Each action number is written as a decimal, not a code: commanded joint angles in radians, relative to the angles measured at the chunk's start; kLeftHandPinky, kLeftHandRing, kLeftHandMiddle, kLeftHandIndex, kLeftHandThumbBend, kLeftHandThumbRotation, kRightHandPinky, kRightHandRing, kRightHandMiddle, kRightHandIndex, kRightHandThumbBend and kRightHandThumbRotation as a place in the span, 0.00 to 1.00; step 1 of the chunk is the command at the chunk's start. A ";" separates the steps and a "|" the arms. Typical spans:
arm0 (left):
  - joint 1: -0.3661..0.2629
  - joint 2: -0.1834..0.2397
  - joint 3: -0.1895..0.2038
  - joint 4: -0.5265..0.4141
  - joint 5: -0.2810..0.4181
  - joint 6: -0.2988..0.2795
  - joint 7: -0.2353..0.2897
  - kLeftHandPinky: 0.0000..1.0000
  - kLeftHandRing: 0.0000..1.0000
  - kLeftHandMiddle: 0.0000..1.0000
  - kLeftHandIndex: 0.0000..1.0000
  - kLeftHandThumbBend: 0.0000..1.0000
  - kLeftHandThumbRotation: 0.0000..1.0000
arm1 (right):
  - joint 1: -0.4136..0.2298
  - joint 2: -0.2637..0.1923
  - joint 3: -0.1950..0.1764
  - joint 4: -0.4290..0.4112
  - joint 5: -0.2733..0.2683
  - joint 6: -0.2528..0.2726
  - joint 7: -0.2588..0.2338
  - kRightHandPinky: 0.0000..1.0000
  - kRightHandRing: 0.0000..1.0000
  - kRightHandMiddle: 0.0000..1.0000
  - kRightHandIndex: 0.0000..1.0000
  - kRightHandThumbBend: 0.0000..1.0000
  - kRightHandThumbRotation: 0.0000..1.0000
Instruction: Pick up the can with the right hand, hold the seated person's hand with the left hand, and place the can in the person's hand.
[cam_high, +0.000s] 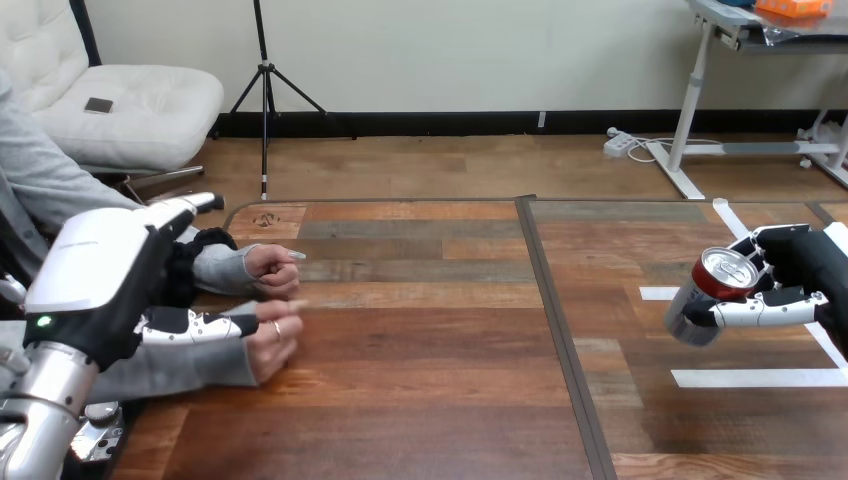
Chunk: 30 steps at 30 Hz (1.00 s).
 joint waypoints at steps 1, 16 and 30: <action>-0.109 0.042 -0.050 0.072 0.017 -0.011 0.038 0.68 0.77 0.82 0.80 1.00 0.42 | -0.084 0.017 -0.025 -0.040 0.020 -0.025 -0.014 0.26 0.30 0.37 0.41 0.85 0.00; -0.206 0.063 -0.156 0.220 0.027 0.030 0.007 0.74 0.81 0.85 0.84 1.00 0.44 | -0.085 0.020 -0.034 -0.034 0.043 -0.018 0.011 0.27 0.31 0.38 0.40 0.86 0.00; -0.270 0.078 -0.236 0.319 0.031 0.019 0.007 0.77 0.82 0.86 0.84 1.00 0.45 | -0.083 0.015 -0.035 -0.031 0.042 -0.023 0.010 0.29 0.32 0.38 0.41 0.86 0.00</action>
